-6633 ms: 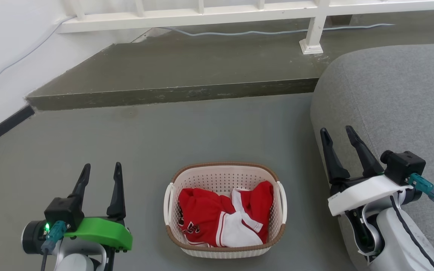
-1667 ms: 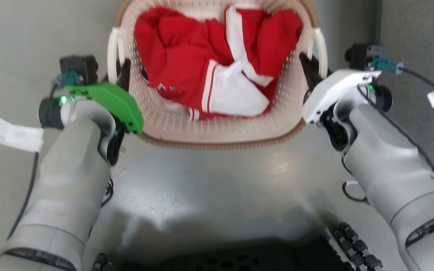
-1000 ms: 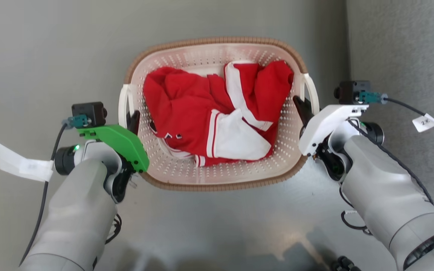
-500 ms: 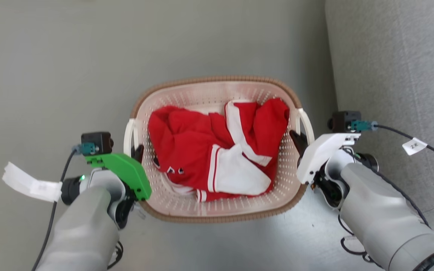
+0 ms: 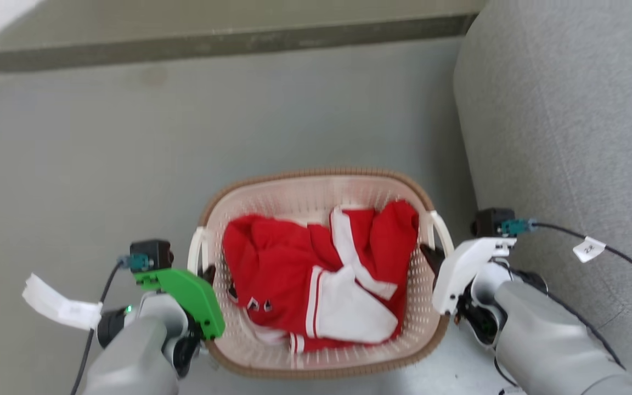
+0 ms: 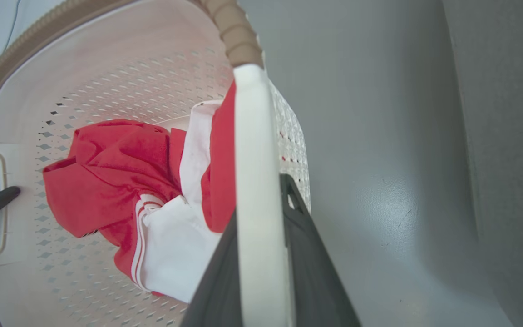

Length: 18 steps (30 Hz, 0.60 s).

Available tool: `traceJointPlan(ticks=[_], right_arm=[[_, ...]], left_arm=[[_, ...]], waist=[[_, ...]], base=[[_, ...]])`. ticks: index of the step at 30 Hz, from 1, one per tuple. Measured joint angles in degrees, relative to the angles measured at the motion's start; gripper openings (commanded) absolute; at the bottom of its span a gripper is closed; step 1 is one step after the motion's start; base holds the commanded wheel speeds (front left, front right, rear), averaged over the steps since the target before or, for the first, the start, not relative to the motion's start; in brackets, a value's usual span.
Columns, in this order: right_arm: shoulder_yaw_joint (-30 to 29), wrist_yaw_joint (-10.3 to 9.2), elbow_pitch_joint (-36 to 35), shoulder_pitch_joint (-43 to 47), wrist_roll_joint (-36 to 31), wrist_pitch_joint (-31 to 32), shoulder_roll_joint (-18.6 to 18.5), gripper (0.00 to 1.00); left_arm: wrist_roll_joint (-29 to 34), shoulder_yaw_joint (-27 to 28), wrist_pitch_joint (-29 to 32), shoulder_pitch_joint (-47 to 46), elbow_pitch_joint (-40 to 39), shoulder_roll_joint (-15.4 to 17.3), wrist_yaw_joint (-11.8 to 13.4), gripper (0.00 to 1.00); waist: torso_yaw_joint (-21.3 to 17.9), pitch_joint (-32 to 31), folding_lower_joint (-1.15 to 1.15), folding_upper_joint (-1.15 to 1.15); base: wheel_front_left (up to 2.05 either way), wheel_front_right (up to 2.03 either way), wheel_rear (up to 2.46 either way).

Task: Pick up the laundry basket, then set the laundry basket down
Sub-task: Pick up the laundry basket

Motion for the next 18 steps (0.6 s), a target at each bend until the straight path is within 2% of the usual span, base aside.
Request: traceJointPlan(ticks=[10,18], right_arm=[[2.47,0.0,0.62,4.83,1.91,2.57,0.27,0.0],[3.28,-0.01,0.8,5.6,3.0,3.49,0.25,0.0]], left_arm=[[-2.31,-1.64,1.98,5.42,0.94,-0.05,-0.01,0.0],[-3.87,-2.03,3.25,6.32,0.94,-0.02,-0.01,0.0]], waist=[[-0.26,-7.24,0.0,0.0],[-0.51,-11.12,0.0,0.0]], base=[[0.0,0.0,0.0],[0.0,0.0,0.0]])
